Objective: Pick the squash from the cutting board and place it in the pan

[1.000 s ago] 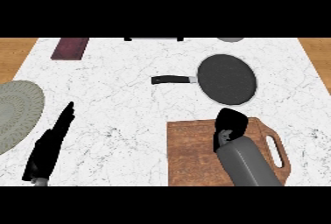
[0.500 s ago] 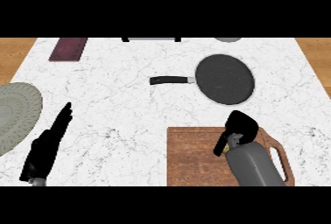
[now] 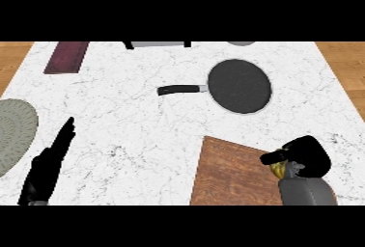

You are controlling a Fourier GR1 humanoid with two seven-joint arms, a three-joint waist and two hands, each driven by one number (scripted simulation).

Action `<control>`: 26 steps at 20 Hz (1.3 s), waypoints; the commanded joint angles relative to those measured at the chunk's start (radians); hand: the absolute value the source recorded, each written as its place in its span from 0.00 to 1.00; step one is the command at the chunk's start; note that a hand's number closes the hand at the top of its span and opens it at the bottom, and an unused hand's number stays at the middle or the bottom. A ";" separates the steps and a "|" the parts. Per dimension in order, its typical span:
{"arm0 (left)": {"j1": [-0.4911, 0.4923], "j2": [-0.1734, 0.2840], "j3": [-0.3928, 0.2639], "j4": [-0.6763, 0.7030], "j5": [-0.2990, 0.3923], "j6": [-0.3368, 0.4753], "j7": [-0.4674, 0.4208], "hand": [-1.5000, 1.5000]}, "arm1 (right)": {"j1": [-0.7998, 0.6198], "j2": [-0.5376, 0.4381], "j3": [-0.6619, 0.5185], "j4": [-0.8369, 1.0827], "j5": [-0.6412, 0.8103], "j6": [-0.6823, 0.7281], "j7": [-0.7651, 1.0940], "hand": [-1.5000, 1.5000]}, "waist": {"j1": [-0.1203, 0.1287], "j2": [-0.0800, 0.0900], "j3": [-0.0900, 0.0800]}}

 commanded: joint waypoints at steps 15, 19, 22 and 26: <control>-0.046 -0.006 -0.016 -0.017 -0.024 -0.046 -0.002 0.50 | -0.390 0.007 -0.018 -0.101 0.528 -0.031 0.120 1.00 | 0.077 0.025 0.004; 0.005 -0.012 -0.011 -0.069 -0.009 -0.054 0.007 0.50 | -0.481 0.007 -0.141 0.028 0.483 -0.125 0.037 1.00 | 0.084 0.024 0.005; -0.058 -0.019 -0.025 -0.051 -0.035 -0.046 0.049 0.50 | -0.524 0.004 -0.249 0.196 0.452 -0.271 -0.014 1.00 | 0.089 0.033 0.006; -0.094 -0.011 -0.002 -0.031 -0.028 -0.059 0.044 0.50 | -0.635 -0.030 -0.352 0.367 0.388 -0.376 -0.082 1.00 | 0.097 0.037 0.006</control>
